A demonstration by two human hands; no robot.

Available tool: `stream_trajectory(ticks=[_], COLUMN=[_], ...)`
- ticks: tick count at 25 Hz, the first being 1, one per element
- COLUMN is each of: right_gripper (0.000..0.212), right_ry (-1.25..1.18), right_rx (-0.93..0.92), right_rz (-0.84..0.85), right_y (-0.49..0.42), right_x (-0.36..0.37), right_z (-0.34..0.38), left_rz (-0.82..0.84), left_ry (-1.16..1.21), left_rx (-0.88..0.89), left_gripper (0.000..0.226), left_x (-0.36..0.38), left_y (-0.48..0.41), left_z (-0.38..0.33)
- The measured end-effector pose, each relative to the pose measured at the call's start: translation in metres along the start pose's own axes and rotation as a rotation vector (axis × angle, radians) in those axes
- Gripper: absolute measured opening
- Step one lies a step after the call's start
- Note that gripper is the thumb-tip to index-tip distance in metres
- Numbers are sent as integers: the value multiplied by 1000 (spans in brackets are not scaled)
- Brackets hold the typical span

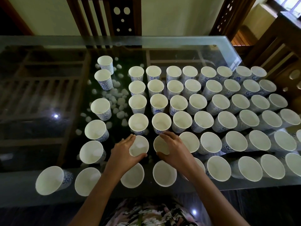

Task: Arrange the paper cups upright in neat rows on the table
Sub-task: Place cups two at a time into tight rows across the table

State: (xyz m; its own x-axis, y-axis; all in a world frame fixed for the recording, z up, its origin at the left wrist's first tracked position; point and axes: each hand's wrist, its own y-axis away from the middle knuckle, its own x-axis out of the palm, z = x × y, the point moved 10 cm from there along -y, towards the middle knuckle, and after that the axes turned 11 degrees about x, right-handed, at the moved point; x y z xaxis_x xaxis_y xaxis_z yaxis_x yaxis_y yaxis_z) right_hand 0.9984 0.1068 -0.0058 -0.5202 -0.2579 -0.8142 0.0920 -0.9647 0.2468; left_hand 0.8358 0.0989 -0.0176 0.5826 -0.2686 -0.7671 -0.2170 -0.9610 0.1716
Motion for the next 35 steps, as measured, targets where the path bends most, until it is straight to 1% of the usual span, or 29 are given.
stream_trajectory(ticks=[2,7,12,15,18,21,27,35], right_gripper=[68,69,64,63,65,71,73,75], right_ry=[5,-32,-98,-83,-15,21,104,75], right_rx=[3,2,-38,-56,-103,-96,-155,-96], right_rz=[2,-36,-121,-33,-9,41,6,-21], right_y=[1,5,24,44,61,71,79,81], right_x=[-1,-6,-16,-4,9,21,30,17], right_z=[-1,-1,4,7,8,8,12,2], left_rz=[-22,-105,-138,-112,-84,-68,-33,-46], left_ry=[7,44,19,19,0,-23,-23,80], left_rx=[-9,-4,46,37,35,24,36,37], left_gripper=[109,108,92,91,94,93,92,93], left_x=[0,-4,-11,-7,0,4,12,22], left_y=[1,6,20,41,58,66,69,70], left_z=[1,1,-4,-1,3,6,3,-7])
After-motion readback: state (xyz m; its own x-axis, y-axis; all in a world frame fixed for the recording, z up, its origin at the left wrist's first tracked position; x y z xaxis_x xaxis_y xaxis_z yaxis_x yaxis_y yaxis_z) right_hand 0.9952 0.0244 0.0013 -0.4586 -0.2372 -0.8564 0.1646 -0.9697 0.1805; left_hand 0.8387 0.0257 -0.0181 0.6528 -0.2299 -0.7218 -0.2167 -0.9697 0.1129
